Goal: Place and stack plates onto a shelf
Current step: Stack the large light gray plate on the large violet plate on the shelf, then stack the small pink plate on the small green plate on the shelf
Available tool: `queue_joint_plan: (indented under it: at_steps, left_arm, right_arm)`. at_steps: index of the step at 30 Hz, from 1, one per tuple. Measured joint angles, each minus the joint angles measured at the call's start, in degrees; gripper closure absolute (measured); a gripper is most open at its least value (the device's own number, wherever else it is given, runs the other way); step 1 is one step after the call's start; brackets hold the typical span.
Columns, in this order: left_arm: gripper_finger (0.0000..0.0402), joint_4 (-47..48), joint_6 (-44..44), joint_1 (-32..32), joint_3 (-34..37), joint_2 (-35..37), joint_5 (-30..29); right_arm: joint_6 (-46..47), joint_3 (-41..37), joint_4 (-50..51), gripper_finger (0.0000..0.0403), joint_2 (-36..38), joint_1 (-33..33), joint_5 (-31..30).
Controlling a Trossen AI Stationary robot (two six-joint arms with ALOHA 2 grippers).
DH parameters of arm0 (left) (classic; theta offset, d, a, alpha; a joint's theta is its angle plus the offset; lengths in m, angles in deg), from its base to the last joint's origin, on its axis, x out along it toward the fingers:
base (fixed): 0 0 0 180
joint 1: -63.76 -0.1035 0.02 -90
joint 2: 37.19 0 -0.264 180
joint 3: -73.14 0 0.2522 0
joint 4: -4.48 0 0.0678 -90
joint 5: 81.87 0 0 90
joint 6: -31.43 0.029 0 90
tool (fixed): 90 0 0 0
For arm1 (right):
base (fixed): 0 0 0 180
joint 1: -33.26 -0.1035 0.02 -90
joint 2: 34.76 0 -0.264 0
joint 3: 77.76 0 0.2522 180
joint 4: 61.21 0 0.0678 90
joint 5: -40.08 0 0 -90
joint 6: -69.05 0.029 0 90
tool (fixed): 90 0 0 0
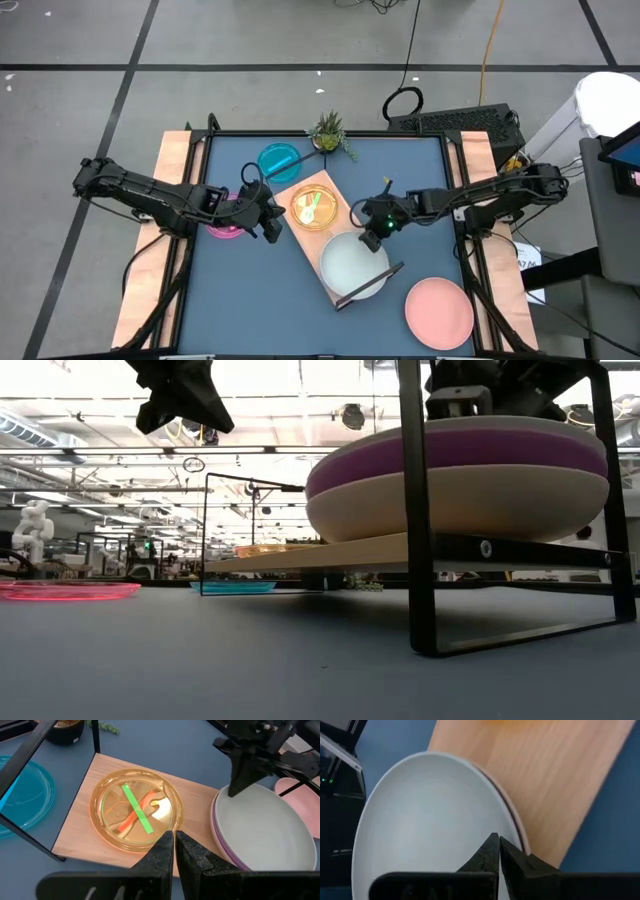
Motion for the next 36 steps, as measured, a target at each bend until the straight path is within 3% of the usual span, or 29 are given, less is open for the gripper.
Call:
queue_joint_plan:
  at_steps: [12, 17, 26, 31, 36]
  left_arm:
    - [0.0378, -0.4, -0.2, 0.0, 0.0, 0.0, 0.0]
    - [0.0378, -7.4, 1.9, 0.7, 0.0, -0.2, 1.4]
    - [0.0378, -23.9, 20.4, 4.0, 0.1, -10.2, 6.0]
    - [0.0378, -27.6, 20.2, 4.1, 0.1, -16.2, 6.8]
    - [0.0378, -29.7, 16.3, 4.1, 0.1, -16.9, 8.8]
  right_arm:
    - [-0.8, 0.0, -0.9, 0.0403, 1.0, 3.0, -2.5]
    - [-0.7, 0.0, -0.8, 0.0403, 5.5, 3.0, -2.4]
    - [0.2, 0.0, 1.2, 0.0403, 13.1, 3.2, -2.7]
    - [1.5, 0.0, 6.9, 0.0403, 16.0, 3.2, -2.6]
    - [3.6, 0.0, 8.9, 0.0403, 19.8, 3.2, -2.9]
